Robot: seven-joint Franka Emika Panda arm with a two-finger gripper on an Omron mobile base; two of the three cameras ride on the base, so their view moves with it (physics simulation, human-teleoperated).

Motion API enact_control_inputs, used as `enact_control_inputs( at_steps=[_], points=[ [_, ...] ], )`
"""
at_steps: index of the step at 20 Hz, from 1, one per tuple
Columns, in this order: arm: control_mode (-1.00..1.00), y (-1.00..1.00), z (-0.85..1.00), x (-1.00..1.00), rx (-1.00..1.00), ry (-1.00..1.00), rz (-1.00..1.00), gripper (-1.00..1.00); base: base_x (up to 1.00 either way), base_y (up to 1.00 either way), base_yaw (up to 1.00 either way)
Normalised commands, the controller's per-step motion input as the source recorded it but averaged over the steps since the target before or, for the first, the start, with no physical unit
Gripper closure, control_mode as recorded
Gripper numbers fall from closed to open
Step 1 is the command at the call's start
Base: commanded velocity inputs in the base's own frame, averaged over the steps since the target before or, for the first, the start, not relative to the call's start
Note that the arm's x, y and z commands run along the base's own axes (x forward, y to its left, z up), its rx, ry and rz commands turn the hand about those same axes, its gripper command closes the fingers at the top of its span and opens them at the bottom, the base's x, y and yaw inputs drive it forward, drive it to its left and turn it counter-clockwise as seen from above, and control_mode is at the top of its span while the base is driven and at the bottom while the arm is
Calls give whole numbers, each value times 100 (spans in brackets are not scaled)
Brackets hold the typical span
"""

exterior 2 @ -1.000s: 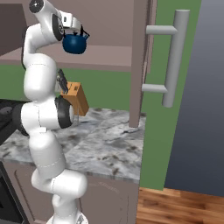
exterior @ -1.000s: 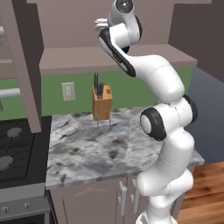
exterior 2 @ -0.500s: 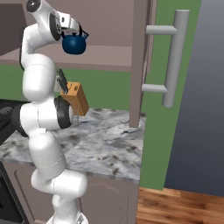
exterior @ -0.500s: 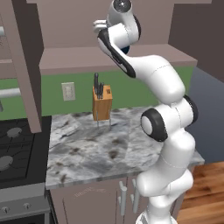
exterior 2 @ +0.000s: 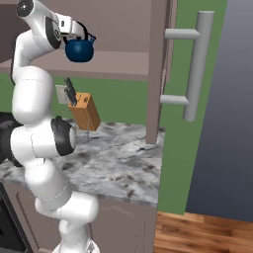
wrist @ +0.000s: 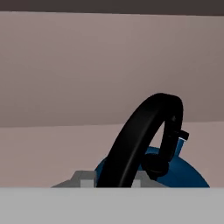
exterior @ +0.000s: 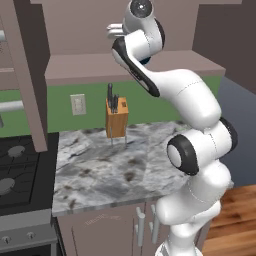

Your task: Open the cabinet, pick the kettle from the cabinet, and place it in the sink.

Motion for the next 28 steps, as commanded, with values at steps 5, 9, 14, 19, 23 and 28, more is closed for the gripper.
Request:
enact_control_inputs(
  at_steps=[5, 9, 14, 19, 23, 28],
  points=[
    [-100, 9, 0, -74, 5, -11, 0, 100, 0, 0, 0],
    [-100, 9, 5, -74, 9, -1, 0, 100, 0, 0, 0],
    [-100, 5, 9, -75, 9, 0, 0, 100, 0, 0, 0],
    [-100, 5, 5, -75, 3, 0, 0, 100, 0, 0, 0],
    [-100, 6, -2, -75, 0, 0, 0, 100, 0, 0, 0],
    [-100, 5, -21, -71, 0, 6, 0, 100, 0, 0, 0]
  ],
)
